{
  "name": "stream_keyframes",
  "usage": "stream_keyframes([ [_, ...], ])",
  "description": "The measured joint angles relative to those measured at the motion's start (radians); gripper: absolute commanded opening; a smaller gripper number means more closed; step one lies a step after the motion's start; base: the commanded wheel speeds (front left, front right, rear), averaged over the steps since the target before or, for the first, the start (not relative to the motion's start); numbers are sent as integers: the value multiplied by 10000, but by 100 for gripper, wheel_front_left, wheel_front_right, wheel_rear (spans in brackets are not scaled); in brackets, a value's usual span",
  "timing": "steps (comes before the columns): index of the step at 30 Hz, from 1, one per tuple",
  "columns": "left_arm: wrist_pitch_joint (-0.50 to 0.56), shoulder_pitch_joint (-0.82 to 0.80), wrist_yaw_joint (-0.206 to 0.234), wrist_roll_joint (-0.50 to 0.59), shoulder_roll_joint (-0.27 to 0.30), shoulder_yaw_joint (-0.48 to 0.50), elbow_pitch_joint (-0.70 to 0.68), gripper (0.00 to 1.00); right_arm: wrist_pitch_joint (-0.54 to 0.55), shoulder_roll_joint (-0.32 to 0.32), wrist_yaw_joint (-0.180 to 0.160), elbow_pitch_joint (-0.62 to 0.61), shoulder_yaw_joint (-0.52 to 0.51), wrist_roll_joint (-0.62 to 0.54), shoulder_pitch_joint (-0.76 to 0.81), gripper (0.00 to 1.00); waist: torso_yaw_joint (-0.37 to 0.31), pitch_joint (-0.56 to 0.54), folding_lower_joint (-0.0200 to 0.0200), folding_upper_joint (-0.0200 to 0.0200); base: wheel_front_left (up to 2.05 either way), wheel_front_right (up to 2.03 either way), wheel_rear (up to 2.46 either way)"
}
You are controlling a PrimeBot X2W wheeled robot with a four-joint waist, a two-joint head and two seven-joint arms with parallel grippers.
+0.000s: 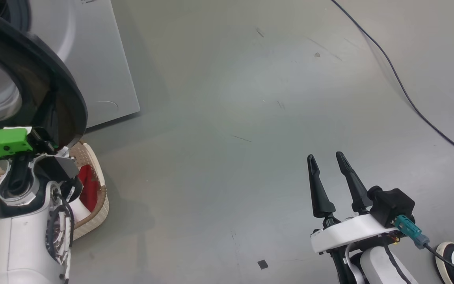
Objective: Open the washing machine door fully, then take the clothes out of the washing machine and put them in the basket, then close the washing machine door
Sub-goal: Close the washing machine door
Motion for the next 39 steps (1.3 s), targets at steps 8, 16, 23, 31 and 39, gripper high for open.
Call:
stream_keyframes([
  [8,397,216,-491,940,-8,-1296,188,0,0,8,4,-127,-244,-157,1,100,546,-183,0,0,0,0,0],
  [16,639,986,-1429,3283,706,-3166,205,0,-2,-77,19,-69,-560,-362,3,100,1411,-445,0,0,0,0,0],
  [23,25,1537,-2063,5260,1360,-4079,27,0,-2,-247,128,31,-727,-460,3,100,2313,-747,0,0,0,0,0],
  [31,-1417,1803,-2063,7039,1707,-4399,-265,0,-2,-403,138,23,-1045,-502,20,100,3417,-1064,0,0,0,0,0],
  [39,-2757,2097,-2048,8437,1962,-4688,-481,0,-2,-456,107,-29,-1246,-545,251,100,4526,-1308,0,0,0,0,0],
])
